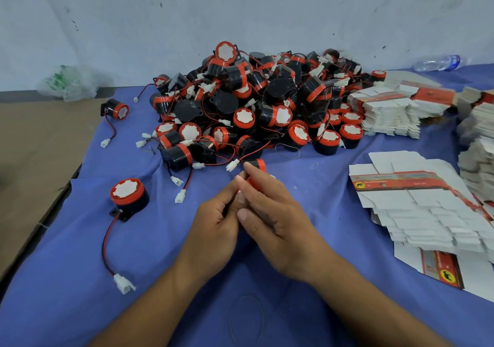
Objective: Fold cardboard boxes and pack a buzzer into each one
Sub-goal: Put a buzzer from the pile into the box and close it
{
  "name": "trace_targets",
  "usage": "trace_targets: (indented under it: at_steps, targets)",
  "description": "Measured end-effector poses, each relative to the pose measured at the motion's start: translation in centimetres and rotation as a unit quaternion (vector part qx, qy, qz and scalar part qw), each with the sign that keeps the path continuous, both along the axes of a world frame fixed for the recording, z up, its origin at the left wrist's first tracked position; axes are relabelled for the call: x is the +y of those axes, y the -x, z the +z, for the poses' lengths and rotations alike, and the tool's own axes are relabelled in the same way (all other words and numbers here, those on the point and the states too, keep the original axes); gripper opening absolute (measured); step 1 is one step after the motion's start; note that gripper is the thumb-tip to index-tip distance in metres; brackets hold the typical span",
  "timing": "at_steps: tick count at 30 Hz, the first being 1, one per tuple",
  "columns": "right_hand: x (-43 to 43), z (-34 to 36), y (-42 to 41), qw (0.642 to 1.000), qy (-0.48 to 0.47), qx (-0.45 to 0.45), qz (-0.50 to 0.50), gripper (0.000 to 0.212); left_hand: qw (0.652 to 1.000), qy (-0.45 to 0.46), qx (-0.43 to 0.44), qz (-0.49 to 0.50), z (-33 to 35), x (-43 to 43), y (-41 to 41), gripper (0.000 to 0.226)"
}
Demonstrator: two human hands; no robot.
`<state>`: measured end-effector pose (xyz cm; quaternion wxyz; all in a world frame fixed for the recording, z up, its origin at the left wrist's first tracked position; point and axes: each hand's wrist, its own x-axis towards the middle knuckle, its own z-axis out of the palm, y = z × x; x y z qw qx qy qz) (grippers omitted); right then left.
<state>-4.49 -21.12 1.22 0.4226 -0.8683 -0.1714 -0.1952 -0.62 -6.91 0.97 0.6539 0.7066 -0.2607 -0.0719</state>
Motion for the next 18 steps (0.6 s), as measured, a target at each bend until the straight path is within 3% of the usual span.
trace_targets:
  at_steps: [3, 7, 12, 15, 18]
  targets:
    - [-0.3, 0.2, -0.2, 0.999, -0.001, 0.034, 0.009, 0.045, 0.999, 0.015, 0.033, -0.004, -0.1, 0.3, -0.2, 0.038]
    - [-1.3, 0.6, -0.5, 0.980, -0.143, 0.126, 0.061, 0.037, 1.000, 0.009, 0.020, -0.008, -0.3, 0.4, -0.6, 0.041]
    - [-2.0, 1.4, -0.6, 0.963, -0.208, 0.147, 0.092, 0.030, 1.000, 0.012, 0.008, -0.002, -0.2, 0.4, -0.6, 0.046]
    - [-2.3, 1.7, -0.6, 0.961, -0.211, 0.151, 0.100, 0.026, 1.000, 0.017, 0.004, -0.026, -0.1, 0.4, -0.6, 0.039]
    - [-2.6, 1.9, -0.6, 0.971, -0.177, 0.133, 0.095, 0.022, 0.999, -0.001, 0.005, -0.037, 0.1, 0.7, -0.6, 0.049]
